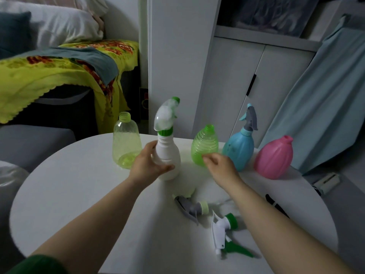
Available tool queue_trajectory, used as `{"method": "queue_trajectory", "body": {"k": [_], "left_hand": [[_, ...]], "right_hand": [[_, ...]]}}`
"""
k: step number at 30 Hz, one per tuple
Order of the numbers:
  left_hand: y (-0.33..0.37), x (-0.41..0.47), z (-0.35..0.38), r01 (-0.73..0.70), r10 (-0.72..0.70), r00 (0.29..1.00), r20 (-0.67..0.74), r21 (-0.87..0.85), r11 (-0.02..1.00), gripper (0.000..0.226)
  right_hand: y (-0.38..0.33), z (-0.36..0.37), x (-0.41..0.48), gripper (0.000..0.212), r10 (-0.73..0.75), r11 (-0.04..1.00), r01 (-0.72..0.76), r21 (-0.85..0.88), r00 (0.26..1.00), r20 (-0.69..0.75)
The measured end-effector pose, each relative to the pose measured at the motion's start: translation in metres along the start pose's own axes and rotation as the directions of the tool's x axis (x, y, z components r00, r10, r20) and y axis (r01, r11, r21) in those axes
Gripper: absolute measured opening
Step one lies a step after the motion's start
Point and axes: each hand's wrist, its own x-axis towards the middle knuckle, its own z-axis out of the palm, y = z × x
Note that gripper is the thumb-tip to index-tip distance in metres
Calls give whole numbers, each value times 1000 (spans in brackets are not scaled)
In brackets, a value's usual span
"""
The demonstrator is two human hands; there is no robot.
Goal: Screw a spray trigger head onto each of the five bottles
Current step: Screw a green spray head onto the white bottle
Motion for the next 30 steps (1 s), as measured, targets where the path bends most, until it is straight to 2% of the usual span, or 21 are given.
{"method": "queue_trajectory", "body": {"k": [2,5,9,18,24,30], "left_hand": [[2,8,3,18,-18,998,-59,2,1000,73],[6,19,13,32,-34,992,-121,-19,999,71],[8,33,29,52,-50,988,-144,8,999,69],[3,47,50,90,-50,967,-251,152,984,74],[-2,45,50,56,-19,975,-219,165,985,79],[-3,32,43,68,-41,974,-224,113,991,94]], "right_hand": [[26,-3,-5,26,84,957,-42,-286,987,138],[49,-4,-9,28,144,888,-16,-459,958,246],[55,-3,-6,36,118,866,34,-499,956,270],[62,1,-3,37,29,832,119,-542,966,257],[62,0,-3,41,60,840,95,-534,963,264],[63,-5,-1,53,149,903,9,-429,931,333]]}}
